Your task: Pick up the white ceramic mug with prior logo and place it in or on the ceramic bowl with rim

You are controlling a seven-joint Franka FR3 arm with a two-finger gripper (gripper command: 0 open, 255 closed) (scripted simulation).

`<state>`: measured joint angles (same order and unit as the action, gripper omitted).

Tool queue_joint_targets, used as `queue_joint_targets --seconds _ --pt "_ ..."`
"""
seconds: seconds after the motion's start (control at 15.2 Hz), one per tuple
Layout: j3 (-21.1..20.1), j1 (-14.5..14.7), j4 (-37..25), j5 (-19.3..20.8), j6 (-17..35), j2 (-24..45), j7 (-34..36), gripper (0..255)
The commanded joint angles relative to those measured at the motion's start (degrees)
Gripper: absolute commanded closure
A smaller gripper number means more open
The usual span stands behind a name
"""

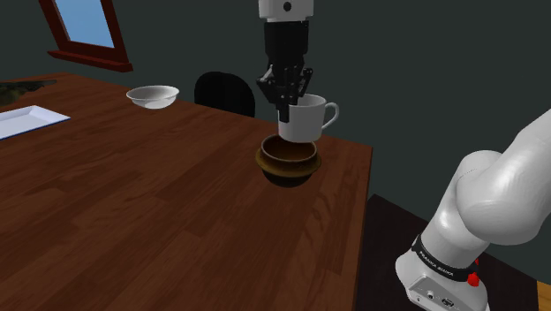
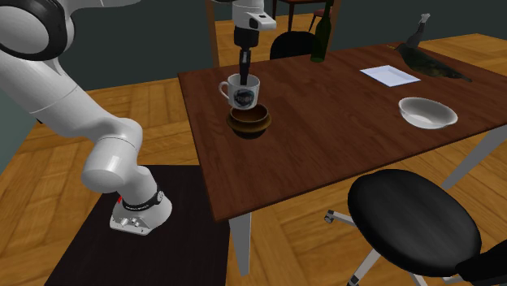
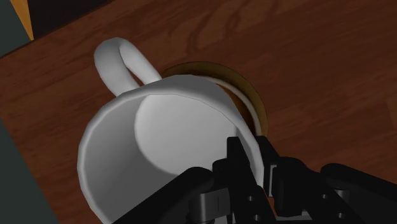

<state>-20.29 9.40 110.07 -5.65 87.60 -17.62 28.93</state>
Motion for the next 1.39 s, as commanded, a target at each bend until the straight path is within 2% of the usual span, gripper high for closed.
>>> queue_joint_targets --seconds 0.0,0.33,0.86,0.92,1.25,1.32 --pt "-0.1 0.1 1.8 -0.1 1.6 -0.3 -0.1 255" --pt "-0.2 0.2 5.8 -0.3 5.1 -0.7 -0.2 255" --pt "-0.2 0.2 5.8 -0.3 5.1 -0.7 -0.2 255" --pt "-0.2 0.2 5.8 -0.3 5.1 -0.7 -0.2 0" --pt "-0.2 0.2 5.8 -0.3 5.1 -0.7 -0.2 0" --pt "-0.2 0.1 3.4 -0.1 3.2 -0.3 -0.1 0"
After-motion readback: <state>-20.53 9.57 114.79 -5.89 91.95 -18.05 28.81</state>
